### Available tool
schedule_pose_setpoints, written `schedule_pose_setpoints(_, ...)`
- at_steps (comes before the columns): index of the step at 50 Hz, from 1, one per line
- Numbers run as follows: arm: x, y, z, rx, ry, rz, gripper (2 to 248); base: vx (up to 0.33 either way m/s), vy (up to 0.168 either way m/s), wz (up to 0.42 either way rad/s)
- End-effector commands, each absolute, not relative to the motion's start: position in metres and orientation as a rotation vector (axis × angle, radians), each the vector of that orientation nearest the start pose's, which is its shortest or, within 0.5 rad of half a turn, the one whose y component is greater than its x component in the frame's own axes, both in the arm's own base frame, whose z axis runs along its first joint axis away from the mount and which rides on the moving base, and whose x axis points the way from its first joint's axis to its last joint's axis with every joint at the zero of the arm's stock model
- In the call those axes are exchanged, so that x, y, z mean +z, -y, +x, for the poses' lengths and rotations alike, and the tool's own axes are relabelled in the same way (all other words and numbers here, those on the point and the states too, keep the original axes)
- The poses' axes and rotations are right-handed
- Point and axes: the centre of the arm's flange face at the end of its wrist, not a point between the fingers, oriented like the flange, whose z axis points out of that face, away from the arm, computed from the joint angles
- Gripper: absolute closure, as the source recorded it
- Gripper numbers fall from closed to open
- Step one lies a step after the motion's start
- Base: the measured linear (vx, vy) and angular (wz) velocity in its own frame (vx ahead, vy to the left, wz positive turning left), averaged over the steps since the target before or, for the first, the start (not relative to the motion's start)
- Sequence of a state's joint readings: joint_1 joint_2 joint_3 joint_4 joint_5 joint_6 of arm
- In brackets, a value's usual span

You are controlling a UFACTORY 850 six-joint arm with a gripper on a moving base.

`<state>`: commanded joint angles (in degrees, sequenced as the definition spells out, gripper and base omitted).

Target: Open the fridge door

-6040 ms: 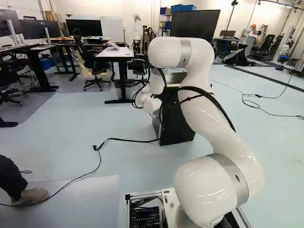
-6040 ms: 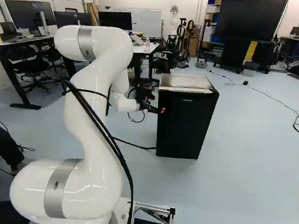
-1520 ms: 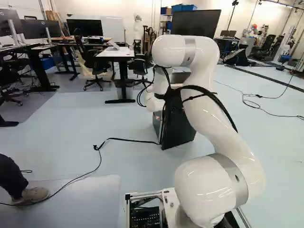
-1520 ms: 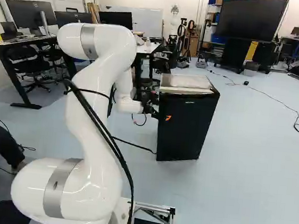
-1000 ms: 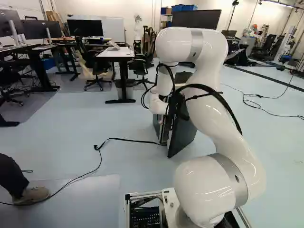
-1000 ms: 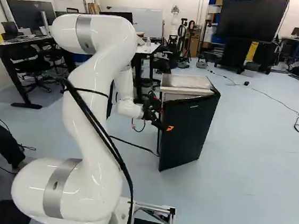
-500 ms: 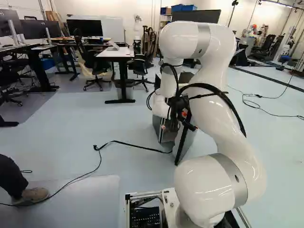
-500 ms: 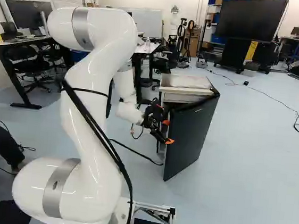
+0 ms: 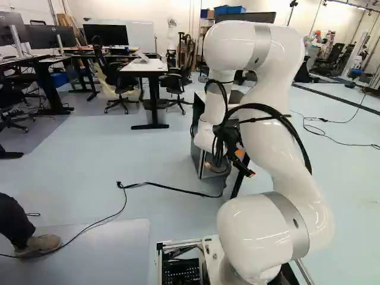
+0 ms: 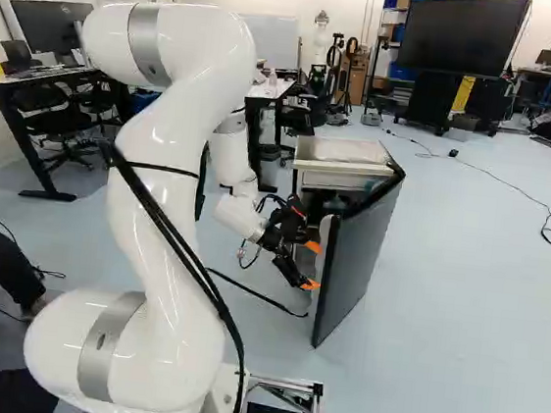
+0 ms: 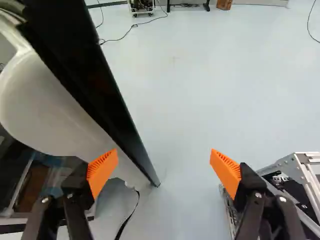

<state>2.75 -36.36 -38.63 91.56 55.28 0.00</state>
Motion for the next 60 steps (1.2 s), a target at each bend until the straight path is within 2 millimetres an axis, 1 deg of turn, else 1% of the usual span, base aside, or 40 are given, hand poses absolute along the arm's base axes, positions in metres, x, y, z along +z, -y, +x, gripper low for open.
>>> schedule_pose_setpoints(47,0.231,0.067,0.398,1.087,1.452,1.439,3,0.000,0.000,0.000)
schedule_pose_setpoints(60,0.238,0.065,0.394,1.139,1.376,1.382,3,0.000,0.000,0.000)
